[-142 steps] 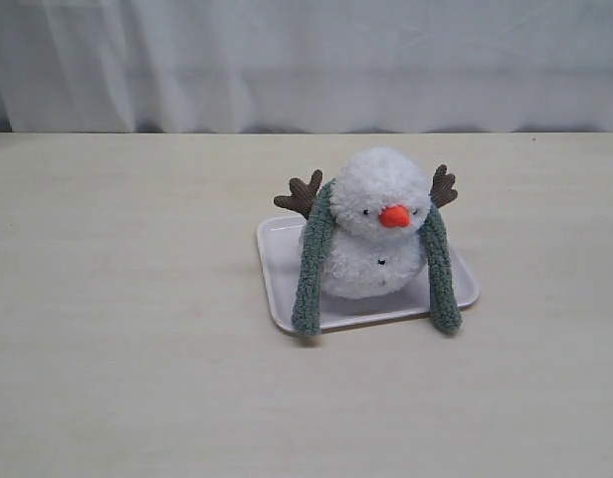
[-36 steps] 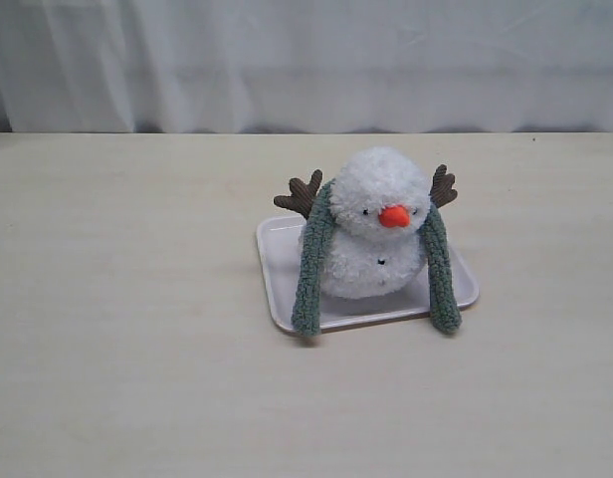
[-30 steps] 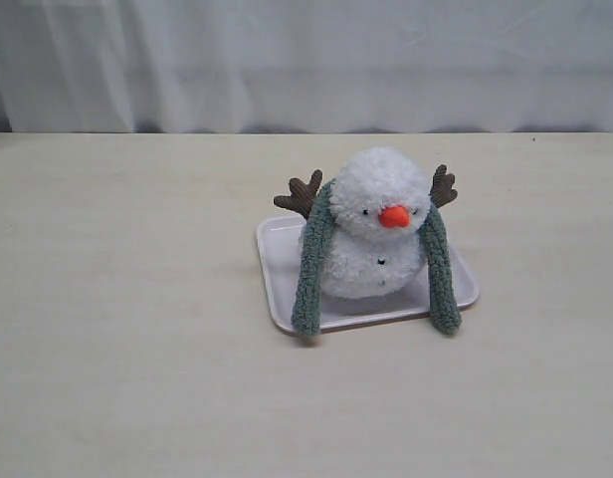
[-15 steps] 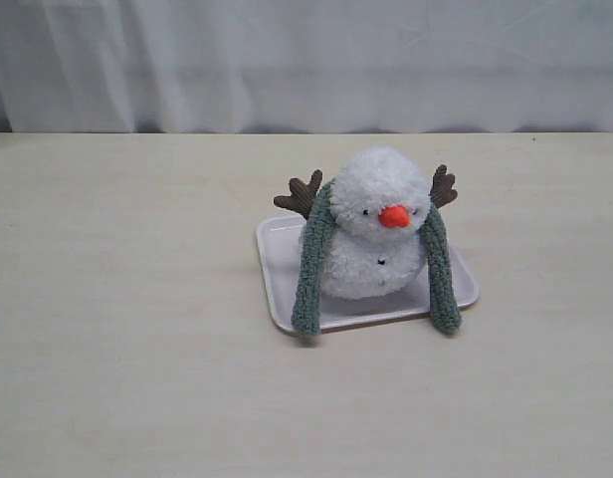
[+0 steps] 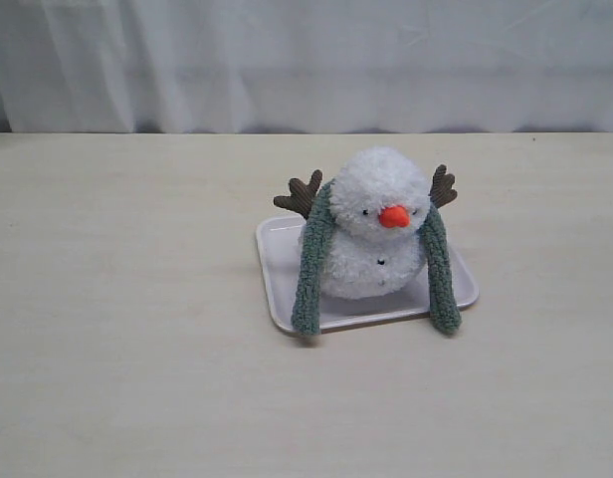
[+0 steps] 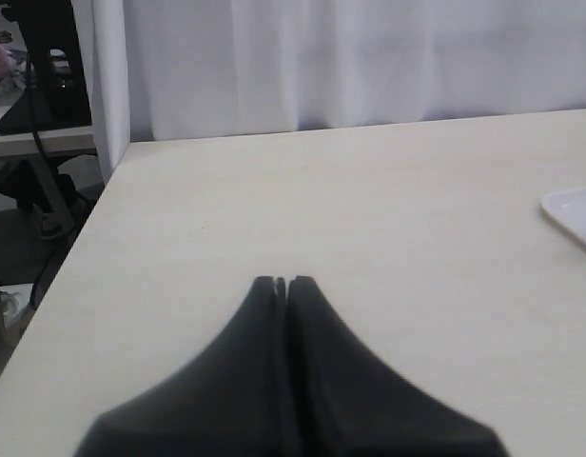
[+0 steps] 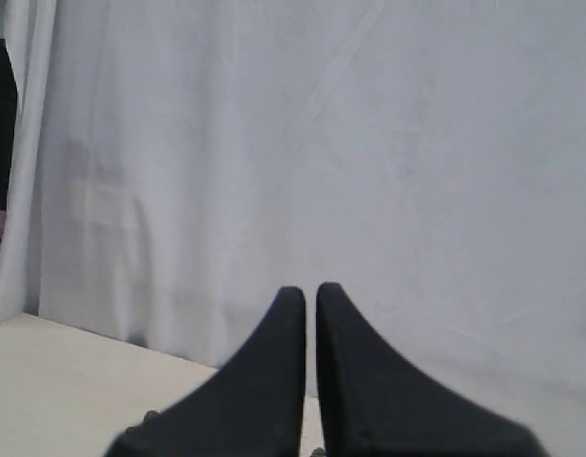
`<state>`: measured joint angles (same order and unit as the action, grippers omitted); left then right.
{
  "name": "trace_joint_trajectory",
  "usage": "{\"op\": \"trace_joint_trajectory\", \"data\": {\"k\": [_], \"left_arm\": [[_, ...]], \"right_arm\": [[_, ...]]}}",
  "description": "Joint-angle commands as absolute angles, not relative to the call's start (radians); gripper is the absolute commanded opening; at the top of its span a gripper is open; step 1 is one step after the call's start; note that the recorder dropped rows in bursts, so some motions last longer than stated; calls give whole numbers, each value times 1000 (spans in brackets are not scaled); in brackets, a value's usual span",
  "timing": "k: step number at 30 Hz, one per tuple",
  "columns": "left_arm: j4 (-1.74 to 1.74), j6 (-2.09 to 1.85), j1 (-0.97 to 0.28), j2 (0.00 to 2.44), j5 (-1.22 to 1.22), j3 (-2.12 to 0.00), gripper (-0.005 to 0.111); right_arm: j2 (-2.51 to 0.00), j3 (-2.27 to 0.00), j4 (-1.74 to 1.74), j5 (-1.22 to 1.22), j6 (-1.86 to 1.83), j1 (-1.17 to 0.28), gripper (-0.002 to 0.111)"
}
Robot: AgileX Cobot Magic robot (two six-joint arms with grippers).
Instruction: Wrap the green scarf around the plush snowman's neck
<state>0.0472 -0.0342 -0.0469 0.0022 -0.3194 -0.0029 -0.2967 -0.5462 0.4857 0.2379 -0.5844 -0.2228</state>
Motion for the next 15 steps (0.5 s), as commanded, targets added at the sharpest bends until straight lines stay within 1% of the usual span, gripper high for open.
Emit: {"op": "trace_joint_trajectory", "data": {"k": [1,5,8,11,15], "left_arm": [[44,-38,-48,0,-316,0,0],[44,-38,-48,0,-316,0,0],[44,-38,-48,0,-316,0,0],[44,-38,-48,0,-316,0,0],[44,-38,-48,0,-316,0,0]], "right_arm": [[-121,-465,299,233,-582,-222,4],[0,-410,157,233,-495,-222,4],[0,-390,111,230,-451,-215,4],[0,-379,95,219,-422,-172,4],[0,-335,95,119,-387,-108,4]]}}
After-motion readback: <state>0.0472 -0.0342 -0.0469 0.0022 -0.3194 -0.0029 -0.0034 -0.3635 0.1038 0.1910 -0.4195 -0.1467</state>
